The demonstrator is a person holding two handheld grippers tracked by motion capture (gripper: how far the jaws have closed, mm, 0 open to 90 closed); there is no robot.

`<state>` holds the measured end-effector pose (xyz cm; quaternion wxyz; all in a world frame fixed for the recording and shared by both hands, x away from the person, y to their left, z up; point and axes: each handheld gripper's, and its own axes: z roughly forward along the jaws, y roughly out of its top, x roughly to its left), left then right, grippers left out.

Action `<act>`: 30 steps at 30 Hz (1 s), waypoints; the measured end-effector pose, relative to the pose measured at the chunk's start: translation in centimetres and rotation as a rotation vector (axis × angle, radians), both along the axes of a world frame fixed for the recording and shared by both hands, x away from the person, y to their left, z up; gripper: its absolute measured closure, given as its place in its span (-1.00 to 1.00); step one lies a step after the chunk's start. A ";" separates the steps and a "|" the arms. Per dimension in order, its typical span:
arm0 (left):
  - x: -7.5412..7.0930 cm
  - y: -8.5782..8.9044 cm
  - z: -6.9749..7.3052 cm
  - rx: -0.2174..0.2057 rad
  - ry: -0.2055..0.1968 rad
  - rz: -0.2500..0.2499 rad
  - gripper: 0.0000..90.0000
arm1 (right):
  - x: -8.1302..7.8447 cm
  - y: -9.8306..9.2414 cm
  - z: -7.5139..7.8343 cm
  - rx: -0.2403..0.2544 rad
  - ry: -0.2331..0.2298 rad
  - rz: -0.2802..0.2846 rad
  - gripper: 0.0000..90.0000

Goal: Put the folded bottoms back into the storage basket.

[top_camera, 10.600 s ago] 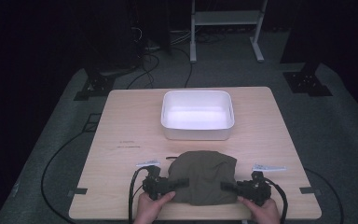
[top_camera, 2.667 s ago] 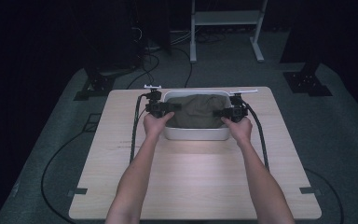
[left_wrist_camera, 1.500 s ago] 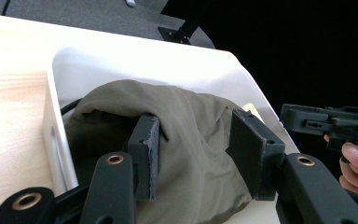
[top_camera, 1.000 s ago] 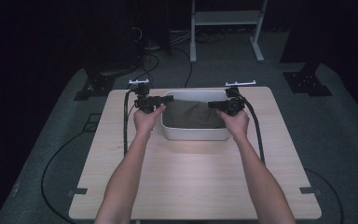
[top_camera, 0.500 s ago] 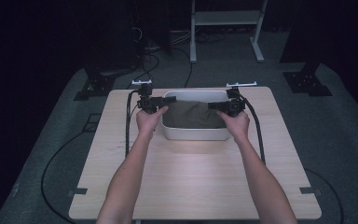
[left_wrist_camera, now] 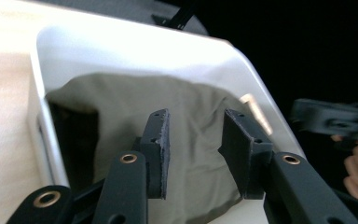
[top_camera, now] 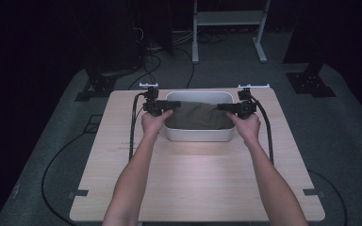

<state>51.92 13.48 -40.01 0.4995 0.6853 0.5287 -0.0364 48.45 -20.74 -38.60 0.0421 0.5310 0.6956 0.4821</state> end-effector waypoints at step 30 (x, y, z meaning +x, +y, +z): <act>0.8 0.5 -0.6 0.099 0.057 0.051 0.45 | -1.1 -2.7 0.7 0.024 -0.028 -0.020 0.42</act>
